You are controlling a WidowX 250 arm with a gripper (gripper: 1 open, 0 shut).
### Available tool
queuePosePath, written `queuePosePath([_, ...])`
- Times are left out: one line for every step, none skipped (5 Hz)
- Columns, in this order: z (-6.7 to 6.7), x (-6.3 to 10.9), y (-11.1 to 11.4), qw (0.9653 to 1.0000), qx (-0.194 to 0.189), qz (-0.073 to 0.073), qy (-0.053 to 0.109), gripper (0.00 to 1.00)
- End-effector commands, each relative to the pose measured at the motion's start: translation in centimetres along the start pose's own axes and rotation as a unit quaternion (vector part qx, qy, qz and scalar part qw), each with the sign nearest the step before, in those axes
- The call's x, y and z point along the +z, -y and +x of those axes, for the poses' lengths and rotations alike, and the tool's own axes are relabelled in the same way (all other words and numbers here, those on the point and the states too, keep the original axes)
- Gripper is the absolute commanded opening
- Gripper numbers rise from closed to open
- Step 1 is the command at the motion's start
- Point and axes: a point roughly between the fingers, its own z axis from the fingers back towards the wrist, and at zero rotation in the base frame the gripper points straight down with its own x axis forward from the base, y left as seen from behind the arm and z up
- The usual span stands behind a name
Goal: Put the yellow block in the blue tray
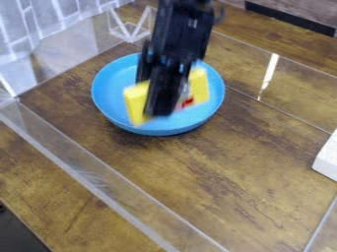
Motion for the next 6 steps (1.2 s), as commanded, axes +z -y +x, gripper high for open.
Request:
queuePosePath([-0.4, 3.6, -1.7, 0.9976, 0.027, 0.038, 0.052, 0.00])
queuePosePath([0.0, 3.7, -1.9, 0.9971, 0.024, 0.050, 0.053, 0.00])
queuePosePath([1.1, 3.6, -1.5, 0.9965, 0.014, 0.057, 0.060, 0.00])
queuePosePath([2.1, 3.5, -1.1, 0.9957, 0.010, 0.063, 0.068, 0.00])
queuePosePath([2.5, 3.5, -1.4, 0.9951, 0.013, 0.067, 0.071, 0.00])
queuePosePath([2.5, 3.1, -1.8, 0.9953, 0.023, 0.068, 0.065, 0.00])
